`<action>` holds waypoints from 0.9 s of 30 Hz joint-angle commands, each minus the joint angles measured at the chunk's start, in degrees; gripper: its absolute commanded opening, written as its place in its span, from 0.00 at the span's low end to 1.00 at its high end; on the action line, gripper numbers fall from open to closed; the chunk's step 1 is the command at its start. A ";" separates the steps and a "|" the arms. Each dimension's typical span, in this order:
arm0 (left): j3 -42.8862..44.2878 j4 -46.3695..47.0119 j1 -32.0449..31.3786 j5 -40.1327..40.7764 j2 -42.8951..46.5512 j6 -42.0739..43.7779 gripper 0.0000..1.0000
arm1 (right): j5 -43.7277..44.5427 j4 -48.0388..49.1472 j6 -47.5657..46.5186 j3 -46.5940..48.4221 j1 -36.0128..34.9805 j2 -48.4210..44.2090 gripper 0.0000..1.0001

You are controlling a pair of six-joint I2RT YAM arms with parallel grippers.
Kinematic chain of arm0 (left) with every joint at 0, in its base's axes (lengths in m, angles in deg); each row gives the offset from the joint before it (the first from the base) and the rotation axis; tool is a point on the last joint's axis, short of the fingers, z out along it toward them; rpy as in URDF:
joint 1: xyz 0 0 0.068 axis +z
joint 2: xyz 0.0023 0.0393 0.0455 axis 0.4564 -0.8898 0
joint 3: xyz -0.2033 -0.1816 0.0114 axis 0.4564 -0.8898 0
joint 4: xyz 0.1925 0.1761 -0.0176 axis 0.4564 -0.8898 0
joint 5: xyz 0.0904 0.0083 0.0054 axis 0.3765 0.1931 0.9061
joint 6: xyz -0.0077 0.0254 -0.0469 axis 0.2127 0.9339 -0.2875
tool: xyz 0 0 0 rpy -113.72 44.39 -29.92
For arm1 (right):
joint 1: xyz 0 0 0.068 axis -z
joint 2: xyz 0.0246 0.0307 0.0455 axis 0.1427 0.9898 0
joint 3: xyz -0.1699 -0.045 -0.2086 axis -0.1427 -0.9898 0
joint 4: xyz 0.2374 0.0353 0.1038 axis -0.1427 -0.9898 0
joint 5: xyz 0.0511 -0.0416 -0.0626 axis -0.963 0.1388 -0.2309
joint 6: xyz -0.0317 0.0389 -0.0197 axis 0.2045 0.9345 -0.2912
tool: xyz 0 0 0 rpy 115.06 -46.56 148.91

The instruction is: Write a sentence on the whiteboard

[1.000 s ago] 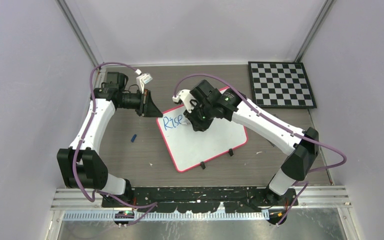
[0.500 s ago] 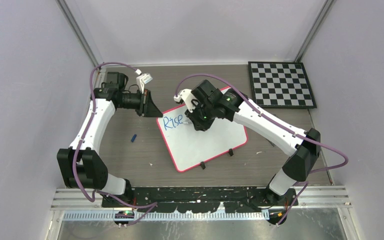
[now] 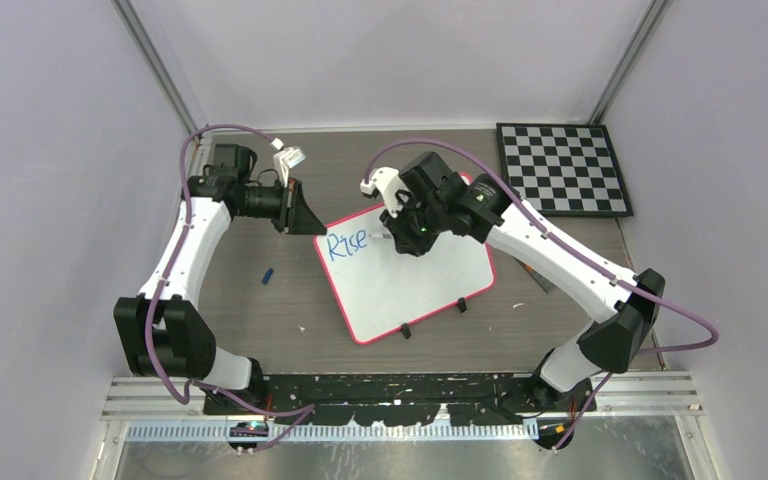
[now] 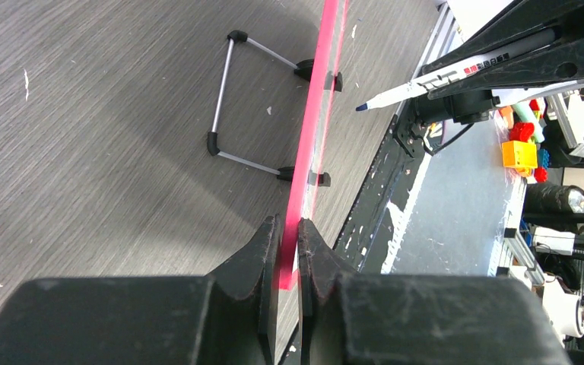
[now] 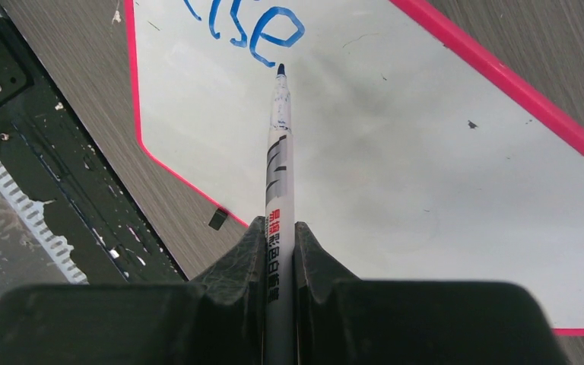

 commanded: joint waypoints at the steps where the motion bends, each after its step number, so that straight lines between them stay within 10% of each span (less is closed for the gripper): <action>1: 0.01 -1.10 -0.63 -0.09 1.22 -0.47 0.00 | 0.99 0.21 -0.26 1.54 0.34 -1.69 0.00; 27: -0.29 -1.07 -0.70 0.40 1.23 -0.45 0.00 | 3.61 1.25 -1.17 -1.82 0.66 2.38 0.00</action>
